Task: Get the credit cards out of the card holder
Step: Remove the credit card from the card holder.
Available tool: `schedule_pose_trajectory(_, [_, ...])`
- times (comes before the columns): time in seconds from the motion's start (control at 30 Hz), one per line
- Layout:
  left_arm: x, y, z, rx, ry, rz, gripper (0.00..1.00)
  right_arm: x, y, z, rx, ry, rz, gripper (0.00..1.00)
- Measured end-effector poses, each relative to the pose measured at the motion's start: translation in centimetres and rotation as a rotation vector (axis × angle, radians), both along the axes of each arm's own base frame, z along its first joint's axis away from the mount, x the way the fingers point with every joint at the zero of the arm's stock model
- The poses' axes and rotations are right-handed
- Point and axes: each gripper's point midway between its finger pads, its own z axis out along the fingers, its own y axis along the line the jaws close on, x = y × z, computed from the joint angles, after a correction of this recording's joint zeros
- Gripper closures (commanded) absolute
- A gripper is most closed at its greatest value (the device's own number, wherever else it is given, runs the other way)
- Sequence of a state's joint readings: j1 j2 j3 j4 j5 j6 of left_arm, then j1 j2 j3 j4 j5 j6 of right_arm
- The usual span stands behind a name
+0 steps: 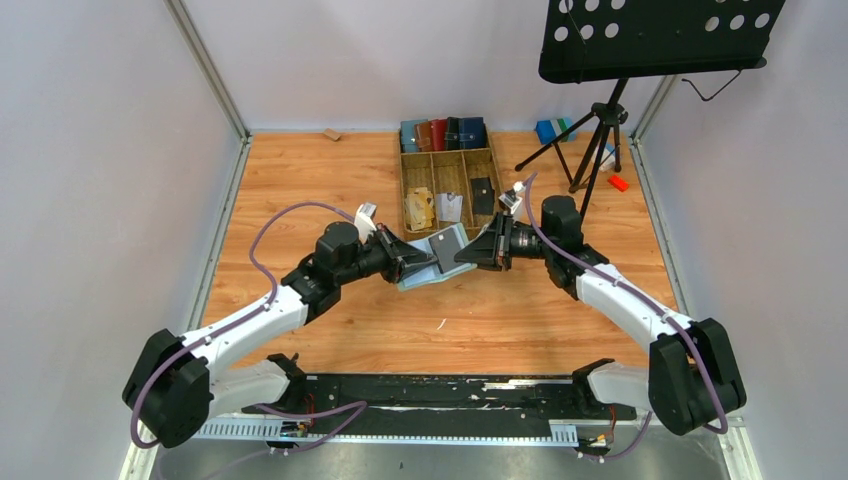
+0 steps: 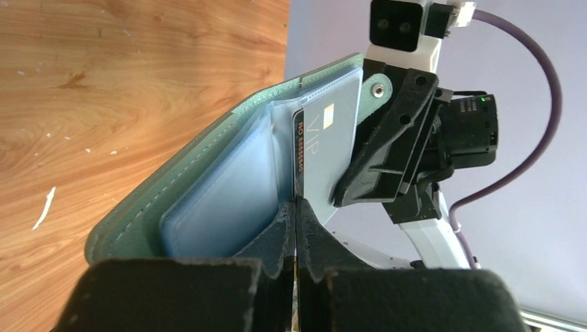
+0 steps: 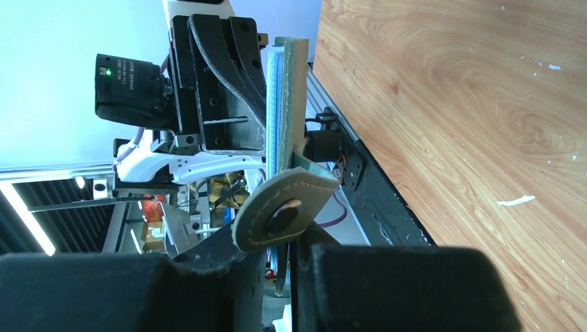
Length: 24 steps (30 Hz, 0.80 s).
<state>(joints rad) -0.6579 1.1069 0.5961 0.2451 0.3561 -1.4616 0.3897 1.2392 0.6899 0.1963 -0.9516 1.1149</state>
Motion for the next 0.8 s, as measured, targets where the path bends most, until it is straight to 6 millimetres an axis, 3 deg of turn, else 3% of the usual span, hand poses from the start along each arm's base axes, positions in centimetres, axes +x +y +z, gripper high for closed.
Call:
schedule_pose_trajectory(0.4, [-0.8,0.5,-1.8,0.089,0.056,-0.014,1.00,-0.6,0.0,-1.2,-0.055,0.021,0.017,0.90])
schedule_pose_trajectory(0.6, [-0.9,0.6,-1.4,0.088,0.035,-0.014,0.67,-0.7,0.0,-1.1,-0.059,0.022,0.021,0.84])
schedule_pose_trajectory(0.8, [-0.7,0.1,0.1,0.036,-0.014,-0.023,0.65,-0.7,0.1,-0.8,-0.046,0.010,0.026,0.83])
